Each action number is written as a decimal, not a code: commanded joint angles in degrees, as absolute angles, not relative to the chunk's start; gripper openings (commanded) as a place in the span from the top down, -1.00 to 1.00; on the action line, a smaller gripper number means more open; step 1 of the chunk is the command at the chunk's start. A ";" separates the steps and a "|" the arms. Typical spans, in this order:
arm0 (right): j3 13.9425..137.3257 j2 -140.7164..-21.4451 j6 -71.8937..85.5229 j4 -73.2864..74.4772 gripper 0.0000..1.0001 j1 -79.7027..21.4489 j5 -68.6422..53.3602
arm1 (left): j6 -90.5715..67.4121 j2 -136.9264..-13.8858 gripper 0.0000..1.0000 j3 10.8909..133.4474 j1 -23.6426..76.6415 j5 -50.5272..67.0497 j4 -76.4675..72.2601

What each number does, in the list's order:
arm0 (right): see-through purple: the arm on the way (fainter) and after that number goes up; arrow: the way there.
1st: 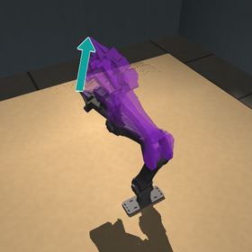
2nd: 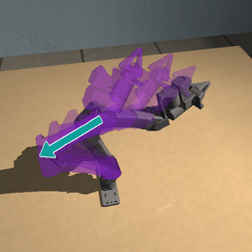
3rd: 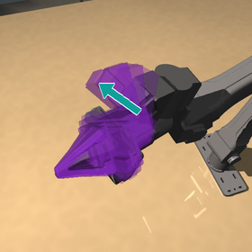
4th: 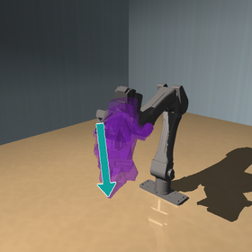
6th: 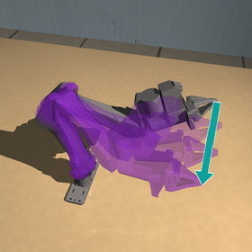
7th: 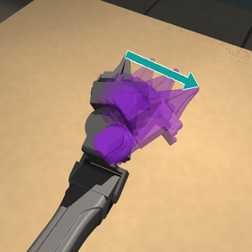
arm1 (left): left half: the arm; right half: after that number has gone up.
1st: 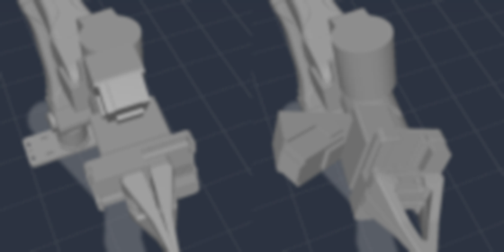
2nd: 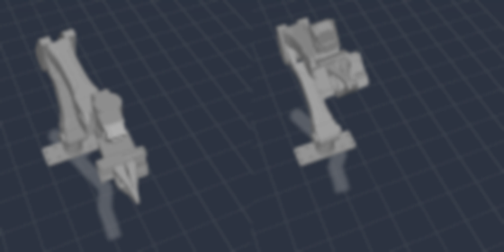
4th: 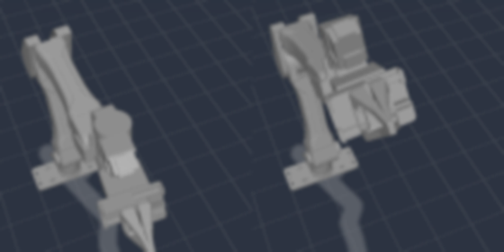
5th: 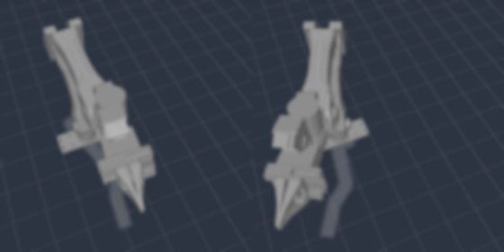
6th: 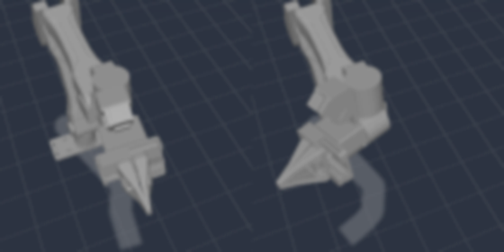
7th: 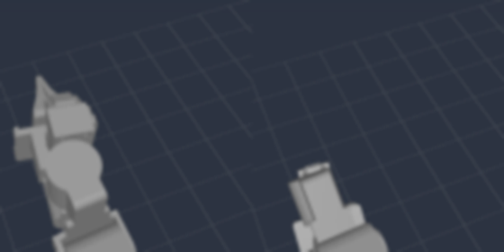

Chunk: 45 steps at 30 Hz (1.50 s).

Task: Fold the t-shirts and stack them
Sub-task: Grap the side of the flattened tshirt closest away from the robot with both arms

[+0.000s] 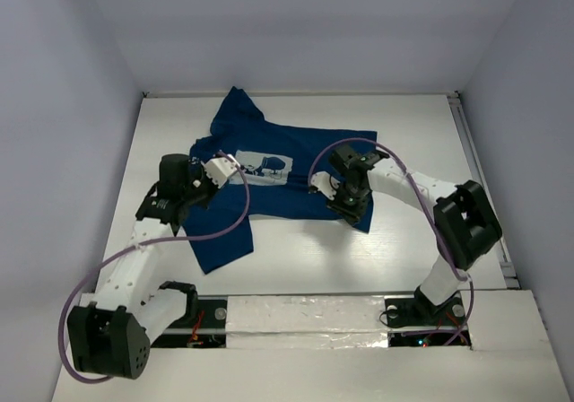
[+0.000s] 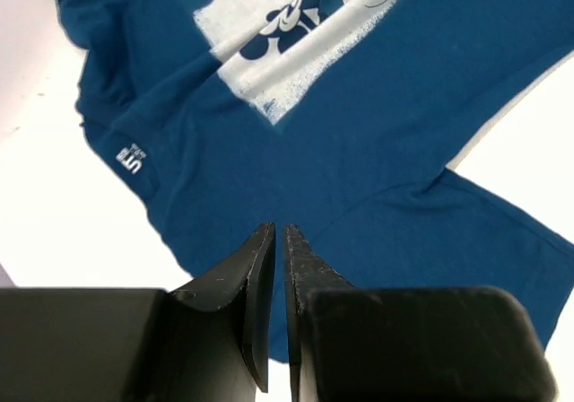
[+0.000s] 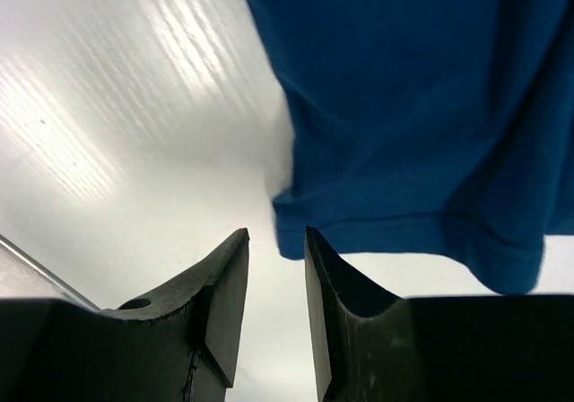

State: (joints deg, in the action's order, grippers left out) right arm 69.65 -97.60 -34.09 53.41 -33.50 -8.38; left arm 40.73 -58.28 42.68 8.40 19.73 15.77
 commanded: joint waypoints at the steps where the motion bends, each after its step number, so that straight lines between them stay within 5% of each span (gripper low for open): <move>1: 69.43 -98.34 -31.29 50.89 0.26 -35.33 -7.03 | 40.70 -53.79 0.86 41.14 8.44 19.16 16.08; 32: 70.05 -104.85 -26.28 46.50 0.14 -36.56 -0.27 | 41.48 -51.33 0.90 35.78 8.44 19.86 16.70; 35: 69.70 -105.73 -26.19 46.05 0.34 -36.56 -0.26 | 42.71 -50.89 0.91 34.90 8.44 20.56 17.40; 40: 69.96 -106.70 -26.37 46.76 1.00 -36.56 -0.26 | 48.15 -50.01 0.91 34.54 8.44 26.44 25.54; 45: 70.14 -106.96 -27.16 47.11 1.00 -36.56 1.93 | 60.28 -49.57 0.78 34.63 8.44 31.11 37.69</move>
